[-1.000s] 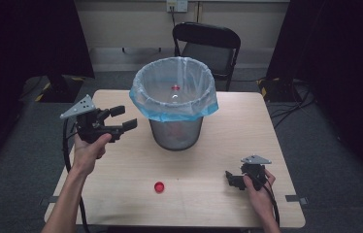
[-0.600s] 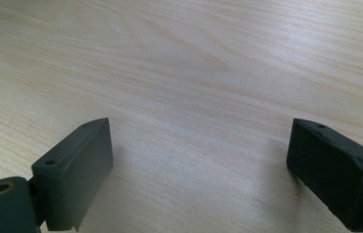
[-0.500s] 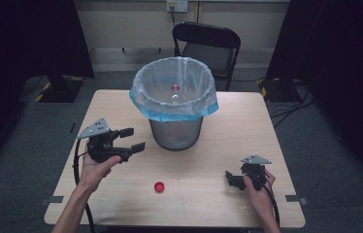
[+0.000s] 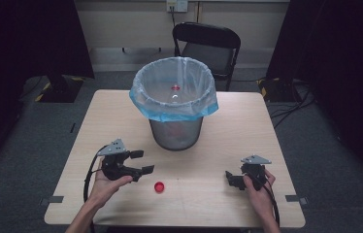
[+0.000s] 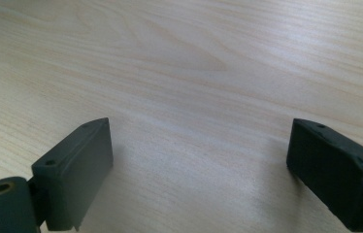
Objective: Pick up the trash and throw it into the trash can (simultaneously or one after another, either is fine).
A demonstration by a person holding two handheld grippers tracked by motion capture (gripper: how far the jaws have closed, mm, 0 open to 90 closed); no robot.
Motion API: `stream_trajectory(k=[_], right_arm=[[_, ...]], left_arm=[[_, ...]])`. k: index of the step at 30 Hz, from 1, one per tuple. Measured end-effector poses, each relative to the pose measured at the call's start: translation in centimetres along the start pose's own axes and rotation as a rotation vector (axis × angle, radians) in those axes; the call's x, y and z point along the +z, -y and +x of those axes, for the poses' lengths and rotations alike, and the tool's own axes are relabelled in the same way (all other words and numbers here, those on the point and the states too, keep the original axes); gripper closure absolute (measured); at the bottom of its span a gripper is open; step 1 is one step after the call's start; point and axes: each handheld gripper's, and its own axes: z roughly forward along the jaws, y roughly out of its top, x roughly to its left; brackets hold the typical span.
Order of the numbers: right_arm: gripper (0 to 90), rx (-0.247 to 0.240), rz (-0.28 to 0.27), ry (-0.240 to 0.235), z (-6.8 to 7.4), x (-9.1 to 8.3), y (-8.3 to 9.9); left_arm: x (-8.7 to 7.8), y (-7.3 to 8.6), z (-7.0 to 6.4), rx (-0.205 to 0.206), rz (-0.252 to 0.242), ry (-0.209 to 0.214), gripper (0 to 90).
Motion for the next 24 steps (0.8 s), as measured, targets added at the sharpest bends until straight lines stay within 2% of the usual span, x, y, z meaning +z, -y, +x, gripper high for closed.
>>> stream_trajectory(k=[3, 18, 21, 24], right_arm=[[8.7, 0.0, 0.0, 0.0, 0.0, 0.0, 0.0], [8.7, 0.0, 0.0, 0.0, 0.0, 0.0, 0.0], [8.7, 0.0, 0.0, 0.0, 0.0, 0.0, 0.0], [8.7, -0.001, 0.0, 0.0, 0.0, 0.0, 0.0]], left_arm=[[0.8, 1.1, -0.2, -0.004, 0.033, -0.002, 21.8], [4.1, 4.1, -1.4, 0.048, 0.208, 0.006, 23.5], [4.5, 4.7, -1.5, 0.053, 0.224, 0.015, 28.7], [5.1, 5.1, -1.9, 0.073, 0.253, 0.004, 30.9]])
